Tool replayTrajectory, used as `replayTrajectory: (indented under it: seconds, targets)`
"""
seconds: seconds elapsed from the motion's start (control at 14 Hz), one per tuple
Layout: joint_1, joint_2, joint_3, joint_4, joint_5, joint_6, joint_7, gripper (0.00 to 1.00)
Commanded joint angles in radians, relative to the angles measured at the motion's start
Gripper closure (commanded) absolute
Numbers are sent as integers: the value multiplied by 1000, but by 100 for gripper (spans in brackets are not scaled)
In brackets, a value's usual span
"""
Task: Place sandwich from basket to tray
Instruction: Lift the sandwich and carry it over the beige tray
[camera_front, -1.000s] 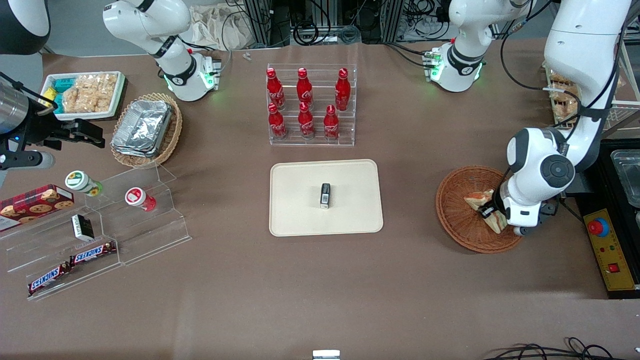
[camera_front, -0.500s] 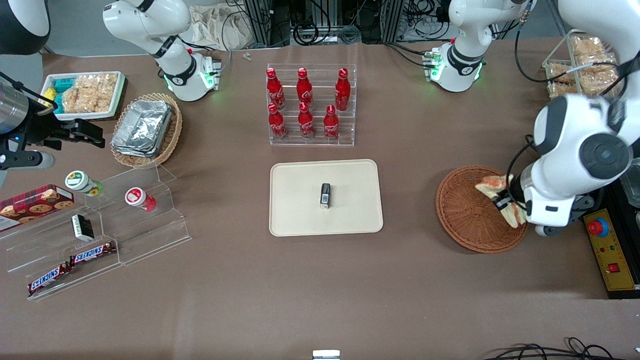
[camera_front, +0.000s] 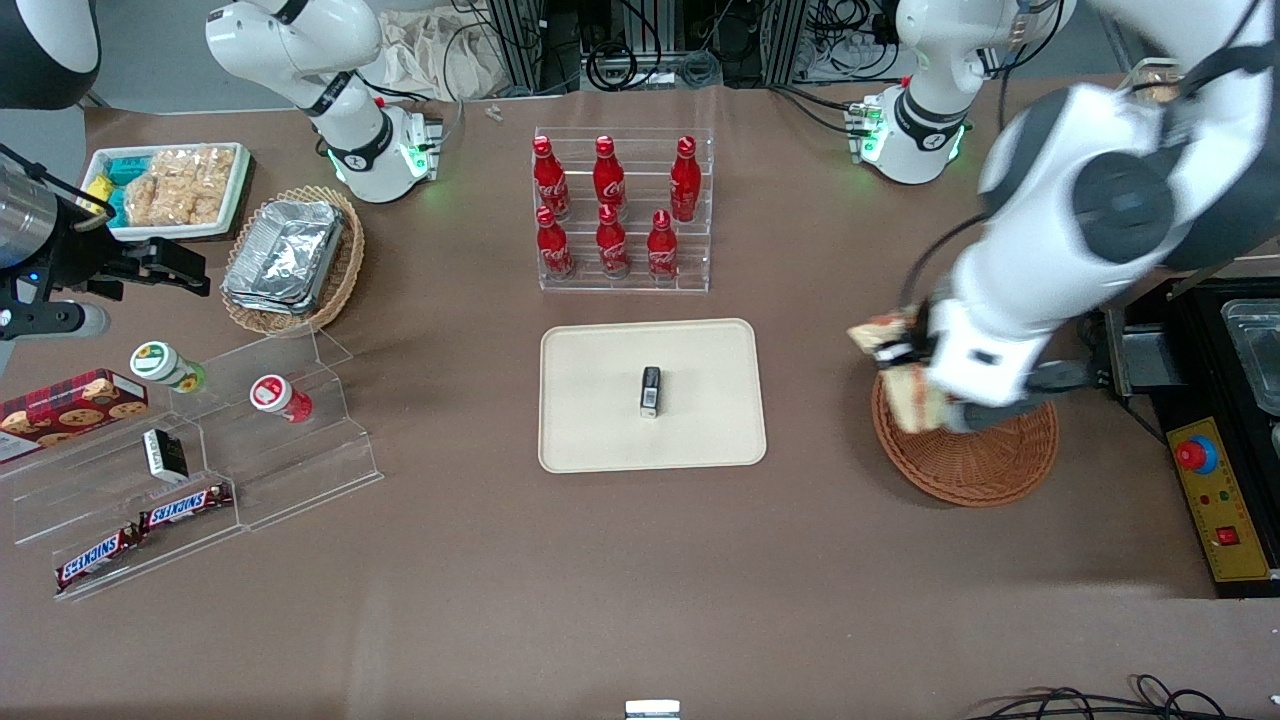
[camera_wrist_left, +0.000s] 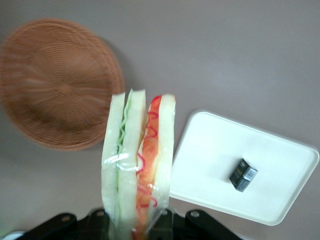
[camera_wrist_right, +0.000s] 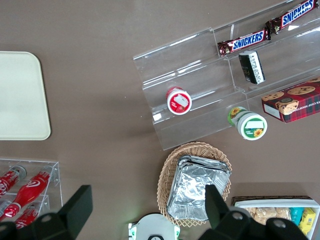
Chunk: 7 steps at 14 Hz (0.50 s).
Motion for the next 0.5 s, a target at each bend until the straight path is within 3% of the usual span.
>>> replayTrajectory:
  seconds: [0.0,0.14,0.43]
  targets:
    - [-94,87,0,-87,15,183,22,100]
    - [-158,144,0,-162,67,289,37,100]
    - [-206,296,-1,-169,188,372,31,100]
